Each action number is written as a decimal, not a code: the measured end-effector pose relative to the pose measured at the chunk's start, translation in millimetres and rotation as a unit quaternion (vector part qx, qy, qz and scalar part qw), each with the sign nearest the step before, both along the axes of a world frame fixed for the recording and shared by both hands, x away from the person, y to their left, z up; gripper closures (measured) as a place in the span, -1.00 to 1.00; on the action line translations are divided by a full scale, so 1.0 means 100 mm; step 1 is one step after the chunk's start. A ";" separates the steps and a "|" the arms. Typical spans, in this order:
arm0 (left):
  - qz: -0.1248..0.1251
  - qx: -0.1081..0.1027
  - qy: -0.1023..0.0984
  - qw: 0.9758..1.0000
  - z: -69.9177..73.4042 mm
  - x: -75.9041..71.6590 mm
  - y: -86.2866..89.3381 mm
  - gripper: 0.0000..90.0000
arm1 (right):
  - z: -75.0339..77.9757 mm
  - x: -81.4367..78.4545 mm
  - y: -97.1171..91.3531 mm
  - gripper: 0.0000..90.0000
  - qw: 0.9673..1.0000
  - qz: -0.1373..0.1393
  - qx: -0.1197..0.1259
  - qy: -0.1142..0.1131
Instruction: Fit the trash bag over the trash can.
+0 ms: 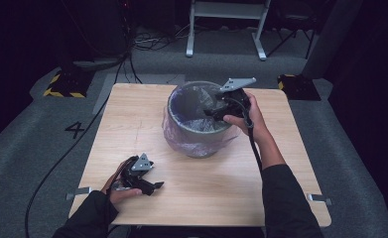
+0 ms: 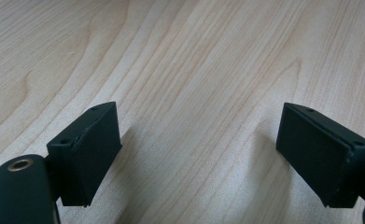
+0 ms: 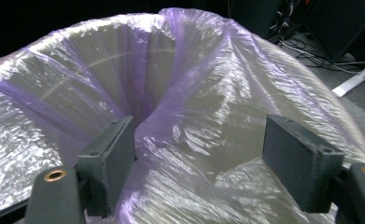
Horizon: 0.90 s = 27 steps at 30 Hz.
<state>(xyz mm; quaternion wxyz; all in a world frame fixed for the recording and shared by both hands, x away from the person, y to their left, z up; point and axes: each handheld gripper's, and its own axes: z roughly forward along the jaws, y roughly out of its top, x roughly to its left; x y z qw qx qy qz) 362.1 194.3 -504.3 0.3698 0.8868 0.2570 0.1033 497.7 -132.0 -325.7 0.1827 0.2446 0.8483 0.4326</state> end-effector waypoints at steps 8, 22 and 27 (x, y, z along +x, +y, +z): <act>0.000 0.000 0.000 1.000 0.00 0.00 0.00 -0.70 | -0.05 0.02 0.08 -0.44 1.000 0.007 -0.026 0.009; 0.000 0.000 0.000 1.000 0.00 0.00 0.00 -0.70 | -0.04 0.07 0.19 -0.45 0.992 0.015 -0.115 0.047; 0.000 0.000 0.000 1.000 0.00 0.00 0.00 -0.71 | -0.05 0.12 0.21 -0.47 0.988 0.001 -0.143 0.065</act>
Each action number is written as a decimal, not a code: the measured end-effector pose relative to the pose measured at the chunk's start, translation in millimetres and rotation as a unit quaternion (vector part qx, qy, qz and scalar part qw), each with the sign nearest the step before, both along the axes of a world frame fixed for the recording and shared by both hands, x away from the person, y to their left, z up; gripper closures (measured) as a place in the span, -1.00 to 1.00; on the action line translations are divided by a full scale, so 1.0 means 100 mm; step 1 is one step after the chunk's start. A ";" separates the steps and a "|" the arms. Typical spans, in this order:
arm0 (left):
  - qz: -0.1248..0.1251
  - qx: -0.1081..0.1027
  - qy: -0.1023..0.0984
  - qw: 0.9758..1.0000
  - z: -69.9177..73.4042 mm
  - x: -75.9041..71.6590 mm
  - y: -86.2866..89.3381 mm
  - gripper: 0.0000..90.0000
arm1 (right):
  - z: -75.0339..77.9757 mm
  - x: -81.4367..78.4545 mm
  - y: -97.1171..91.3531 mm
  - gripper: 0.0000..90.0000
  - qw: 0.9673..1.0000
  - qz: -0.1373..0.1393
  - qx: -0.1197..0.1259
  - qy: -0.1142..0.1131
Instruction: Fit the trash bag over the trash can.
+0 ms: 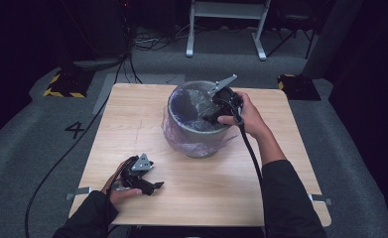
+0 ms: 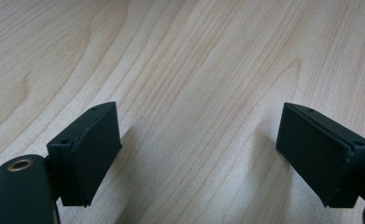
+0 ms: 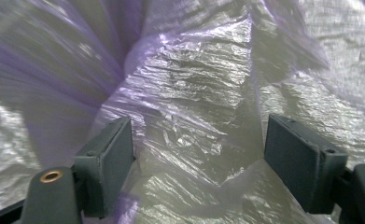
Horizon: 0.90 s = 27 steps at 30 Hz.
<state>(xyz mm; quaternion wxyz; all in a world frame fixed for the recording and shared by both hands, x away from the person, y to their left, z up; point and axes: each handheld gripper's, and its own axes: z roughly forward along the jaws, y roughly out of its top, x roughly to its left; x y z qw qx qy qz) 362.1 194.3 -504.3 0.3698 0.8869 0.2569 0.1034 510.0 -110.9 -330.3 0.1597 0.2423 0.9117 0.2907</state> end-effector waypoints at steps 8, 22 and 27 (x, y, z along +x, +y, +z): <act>0.000 0.000 0.000 1.000 0.00 0.00 0.00 -0.71 | -0.01 0.04 0.08 -0.45 0.999 -0.011 -0.046 0.015; 0.000 0.000 0.000 1.000 0.00 0.00 0.00 -0.70 | -0.04 0.05 0.15 -0.42 0.994 -0.037 -0.101 -0.003; 0.000 0.000 0.000 1.000 0.00 0.00 0.00 -0.70 | -0.03 0.05 0.15 -0.45 0.995 -0.037 -0.094 -0.008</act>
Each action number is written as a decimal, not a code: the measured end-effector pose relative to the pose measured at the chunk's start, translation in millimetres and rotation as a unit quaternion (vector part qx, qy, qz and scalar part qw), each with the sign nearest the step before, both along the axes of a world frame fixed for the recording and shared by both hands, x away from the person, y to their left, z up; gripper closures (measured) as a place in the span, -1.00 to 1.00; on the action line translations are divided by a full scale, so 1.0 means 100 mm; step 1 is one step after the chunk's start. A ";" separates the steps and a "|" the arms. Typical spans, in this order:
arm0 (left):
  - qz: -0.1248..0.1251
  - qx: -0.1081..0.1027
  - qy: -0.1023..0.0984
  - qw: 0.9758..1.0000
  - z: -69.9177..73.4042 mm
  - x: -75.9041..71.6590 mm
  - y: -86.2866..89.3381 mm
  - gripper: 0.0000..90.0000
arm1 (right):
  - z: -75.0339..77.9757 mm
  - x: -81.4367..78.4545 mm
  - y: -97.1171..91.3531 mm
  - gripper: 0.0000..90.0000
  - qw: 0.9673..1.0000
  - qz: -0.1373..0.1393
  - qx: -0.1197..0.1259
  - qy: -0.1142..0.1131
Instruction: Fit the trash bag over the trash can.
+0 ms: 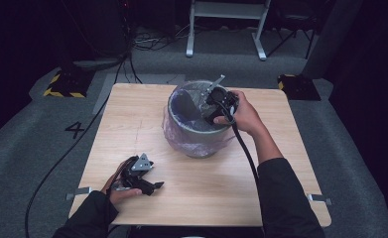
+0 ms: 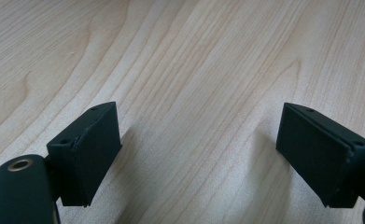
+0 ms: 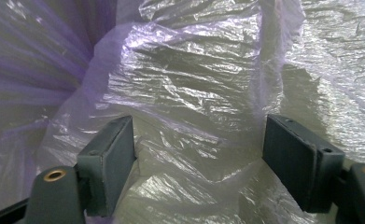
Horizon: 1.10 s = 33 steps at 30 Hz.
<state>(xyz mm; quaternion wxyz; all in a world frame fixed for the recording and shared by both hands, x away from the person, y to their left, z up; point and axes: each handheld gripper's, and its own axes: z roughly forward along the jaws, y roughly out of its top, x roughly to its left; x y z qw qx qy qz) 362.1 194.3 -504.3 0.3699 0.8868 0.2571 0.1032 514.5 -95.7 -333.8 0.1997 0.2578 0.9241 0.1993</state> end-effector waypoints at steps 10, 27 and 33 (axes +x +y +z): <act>0.000 0.000 0.000 1.000 0.00 0.00 0.00 -0.70 | 0.02 -0.04 -0.06 -0.46 0.998 -0.013 0.050 -0.023; 0.000 0.000 0.000 1.000 0.00 0.00 0.00 -0.70 | 0.11 -0.14 -0.05 -0.53 0.996 -0.001 0.085 -0.038; 0.000 0.000 0.000 1.000 0.00 0.00 0.00 -0.71 | 0.12 -0.14 -0.07 -0.57 0.995 -0.004 0.090 -0.038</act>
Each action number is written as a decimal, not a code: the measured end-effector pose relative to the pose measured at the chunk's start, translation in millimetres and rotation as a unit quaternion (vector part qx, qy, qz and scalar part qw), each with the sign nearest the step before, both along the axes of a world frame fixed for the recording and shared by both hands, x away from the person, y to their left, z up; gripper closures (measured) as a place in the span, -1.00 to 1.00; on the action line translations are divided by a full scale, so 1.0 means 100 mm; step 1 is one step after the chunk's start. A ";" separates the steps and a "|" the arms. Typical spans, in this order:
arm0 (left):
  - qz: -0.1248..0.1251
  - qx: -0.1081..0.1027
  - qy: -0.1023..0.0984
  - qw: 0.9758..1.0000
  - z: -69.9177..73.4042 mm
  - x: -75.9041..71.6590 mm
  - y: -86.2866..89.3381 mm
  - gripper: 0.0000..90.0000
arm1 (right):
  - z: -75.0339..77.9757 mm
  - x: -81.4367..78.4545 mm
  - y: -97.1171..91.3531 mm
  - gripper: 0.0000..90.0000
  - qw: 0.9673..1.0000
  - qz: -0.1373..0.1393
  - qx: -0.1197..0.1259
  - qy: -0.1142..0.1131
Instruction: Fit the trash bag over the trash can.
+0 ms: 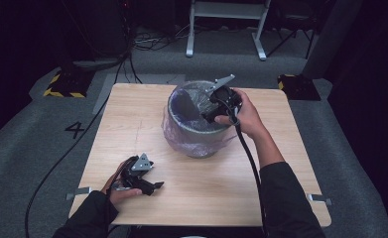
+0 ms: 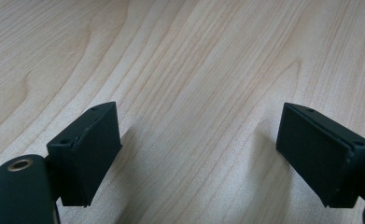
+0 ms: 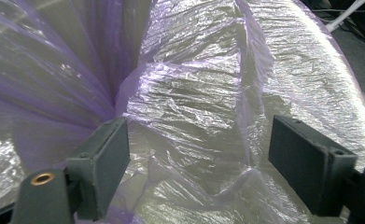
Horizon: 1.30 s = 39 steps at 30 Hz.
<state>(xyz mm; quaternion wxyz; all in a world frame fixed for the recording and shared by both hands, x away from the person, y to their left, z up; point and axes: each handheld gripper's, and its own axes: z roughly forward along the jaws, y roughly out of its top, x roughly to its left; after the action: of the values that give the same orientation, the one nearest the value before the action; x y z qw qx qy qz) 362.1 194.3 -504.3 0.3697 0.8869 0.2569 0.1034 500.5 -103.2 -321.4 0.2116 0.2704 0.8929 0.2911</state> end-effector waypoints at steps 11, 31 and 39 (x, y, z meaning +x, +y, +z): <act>0.000 0.000 0.000 1.000 0.00 0.00 0.00 -0.71 | 0.04 -0.07 0.00 -0.61 1.000 0.018 0.024 -0.002; 0.002 -0.001 0.000 1.000 0.00 0.00 -0.01 -0.71 | 0.07 -0.17 -0.05 -0.60 0.998 0.026 0.054 -0.017; 0.002 -0.001 0.000 1.000 0.00 0.00 -0.01 -0.70 | 0.13 -0.27 -0.13 -0.60 0.996 0.039 0.074 -0.024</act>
<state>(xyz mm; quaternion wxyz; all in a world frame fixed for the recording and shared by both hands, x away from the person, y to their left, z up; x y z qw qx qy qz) 362.2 193.7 -504.5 0.3710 0.8859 0.2584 0.1040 473.1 -116.1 -308.4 0.2010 0.2430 0.8735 0.3709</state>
